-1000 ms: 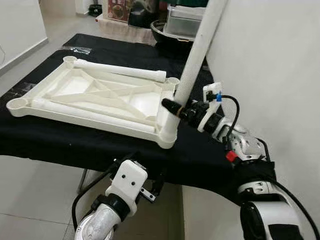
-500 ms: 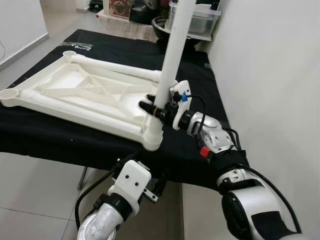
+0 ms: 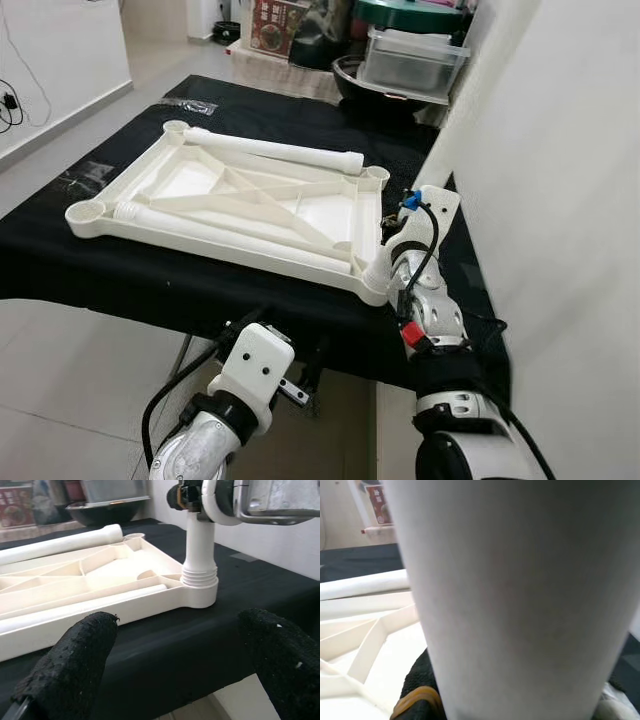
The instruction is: Building children table
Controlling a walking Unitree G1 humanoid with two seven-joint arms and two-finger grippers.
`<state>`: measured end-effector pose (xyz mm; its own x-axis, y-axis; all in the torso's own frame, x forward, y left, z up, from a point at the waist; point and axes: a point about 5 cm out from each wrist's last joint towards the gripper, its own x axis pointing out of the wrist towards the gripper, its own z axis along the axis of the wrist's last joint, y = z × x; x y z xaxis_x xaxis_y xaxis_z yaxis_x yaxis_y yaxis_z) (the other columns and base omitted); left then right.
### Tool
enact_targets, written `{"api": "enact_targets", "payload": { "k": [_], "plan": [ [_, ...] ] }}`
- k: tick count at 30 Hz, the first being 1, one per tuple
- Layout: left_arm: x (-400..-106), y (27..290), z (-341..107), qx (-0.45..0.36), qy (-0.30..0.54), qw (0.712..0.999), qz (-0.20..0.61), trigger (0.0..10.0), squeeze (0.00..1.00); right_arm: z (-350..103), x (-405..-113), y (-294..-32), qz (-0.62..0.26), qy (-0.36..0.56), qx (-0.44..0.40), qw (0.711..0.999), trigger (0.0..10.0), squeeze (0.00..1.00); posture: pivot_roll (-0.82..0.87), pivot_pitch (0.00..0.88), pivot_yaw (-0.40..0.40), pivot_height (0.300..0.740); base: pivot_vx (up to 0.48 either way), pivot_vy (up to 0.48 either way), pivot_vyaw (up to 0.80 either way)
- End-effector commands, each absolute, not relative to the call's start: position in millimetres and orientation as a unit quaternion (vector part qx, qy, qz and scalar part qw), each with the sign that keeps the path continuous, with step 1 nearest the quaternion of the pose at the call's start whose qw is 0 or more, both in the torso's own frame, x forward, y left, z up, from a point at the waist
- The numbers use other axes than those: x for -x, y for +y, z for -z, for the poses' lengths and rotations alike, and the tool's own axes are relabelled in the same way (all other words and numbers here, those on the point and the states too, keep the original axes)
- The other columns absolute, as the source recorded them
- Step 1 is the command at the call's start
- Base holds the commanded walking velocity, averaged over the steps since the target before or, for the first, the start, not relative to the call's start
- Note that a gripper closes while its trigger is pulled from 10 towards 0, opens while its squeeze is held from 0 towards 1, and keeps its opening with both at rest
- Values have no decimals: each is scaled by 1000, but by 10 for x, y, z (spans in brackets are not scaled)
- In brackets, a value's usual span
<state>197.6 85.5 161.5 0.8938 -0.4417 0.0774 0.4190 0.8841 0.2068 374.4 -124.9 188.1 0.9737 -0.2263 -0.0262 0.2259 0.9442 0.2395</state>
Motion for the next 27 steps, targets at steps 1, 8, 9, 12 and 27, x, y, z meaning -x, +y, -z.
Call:
{"api": "enact_targets", "payload": {
  "k": [1,8,9,12,27],
  "plan": [
    [-1967,843,-1608,-97,-62,967,229,10000,0,-1763,-3729,-1165,113,23,-161,980,10000,0,114,59,-163,740,0,0,0],
    [-1978,856,-1610,-98,-62,967,227,10000,0,-1993,-3767,-1006,42,-45,-182,981,10000,1000,112,62,-162,740,0,0,0],
    [-1980,857,-1609,-98,-62,967,227,10000,0,-2034,-3775,-1023,39,-55,-180,981,10000,1000,112,62,-164,740,0,0,0],
    [-1983,860,-1611,-98,-63,967,226,10000,0,-2103,-3782,-1040,6,-65,-192,979,10000,0,114,61,-166,740,0,0,0],
    [-2027,859,-1660,-83,-70,968,224,10000,0,-2107,-3649,-997,-513,-3,-96,853,10000,0,112,63,-159,740,0,0,0]
  ]
}}
